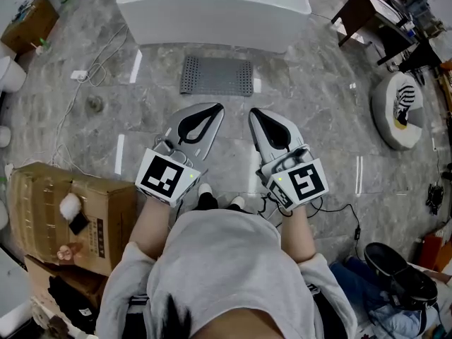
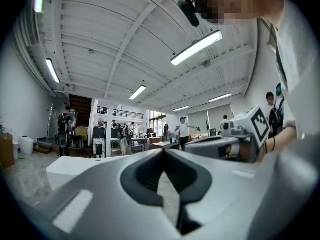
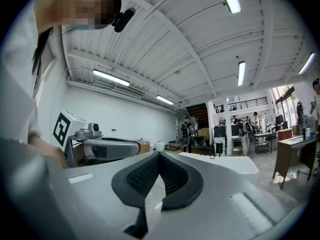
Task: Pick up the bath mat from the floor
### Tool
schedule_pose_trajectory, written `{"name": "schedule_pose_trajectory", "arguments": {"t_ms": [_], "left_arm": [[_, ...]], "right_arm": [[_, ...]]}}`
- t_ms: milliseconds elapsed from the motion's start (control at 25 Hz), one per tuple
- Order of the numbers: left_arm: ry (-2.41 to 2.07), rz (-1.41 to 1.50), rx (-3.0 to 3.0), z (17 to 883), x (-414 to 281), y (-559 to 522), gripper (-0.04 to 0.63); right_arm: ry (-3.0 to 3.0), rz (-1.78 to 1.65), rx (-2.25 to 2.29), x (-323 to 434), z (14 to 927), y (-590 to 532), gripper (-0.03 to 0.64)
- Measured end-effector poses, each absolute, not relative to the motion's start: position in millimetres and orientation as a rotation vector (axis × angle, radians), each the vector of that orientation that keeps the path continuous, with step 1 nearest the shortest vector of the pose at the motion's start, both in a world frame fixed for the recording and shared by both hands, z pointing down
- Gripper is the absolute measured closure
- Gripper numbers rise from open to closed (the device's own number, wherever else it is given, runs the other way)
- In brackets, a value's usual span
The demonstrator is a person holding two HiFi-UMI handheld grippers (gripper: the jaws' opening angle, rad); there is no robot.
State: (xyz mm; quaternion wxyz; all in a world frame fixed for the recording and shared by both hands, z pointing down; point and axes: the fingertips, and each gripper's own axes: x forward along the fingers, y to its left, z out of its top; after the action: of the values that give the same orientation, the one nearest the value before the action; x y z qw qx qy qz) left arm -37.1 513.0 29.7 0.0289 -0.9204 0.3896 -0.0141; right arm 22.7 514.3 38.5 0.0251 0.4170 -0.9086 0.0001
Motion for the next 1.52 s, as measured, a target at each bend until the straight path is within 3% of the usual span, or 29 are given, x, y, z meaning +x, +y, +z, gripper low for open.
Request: {"name": "schedule_pose_trajectory", "arguments": {"t_ms": [600, 1520], "left_arm": [[1.203, -0.038, -2.837, 44.8, -69.5, 455.7, 0.595], [1.314, -0.024, -2.752, 35.0, 24.8, 275.0, 0.595]], "right_arm": [[-2.799, 0.043, 1.407, 21.5, 49.0, 469.5, 0.618], [-2.911, 0.037, 1.24, 111.5, 38.0, 278.0, 0.618]]}}
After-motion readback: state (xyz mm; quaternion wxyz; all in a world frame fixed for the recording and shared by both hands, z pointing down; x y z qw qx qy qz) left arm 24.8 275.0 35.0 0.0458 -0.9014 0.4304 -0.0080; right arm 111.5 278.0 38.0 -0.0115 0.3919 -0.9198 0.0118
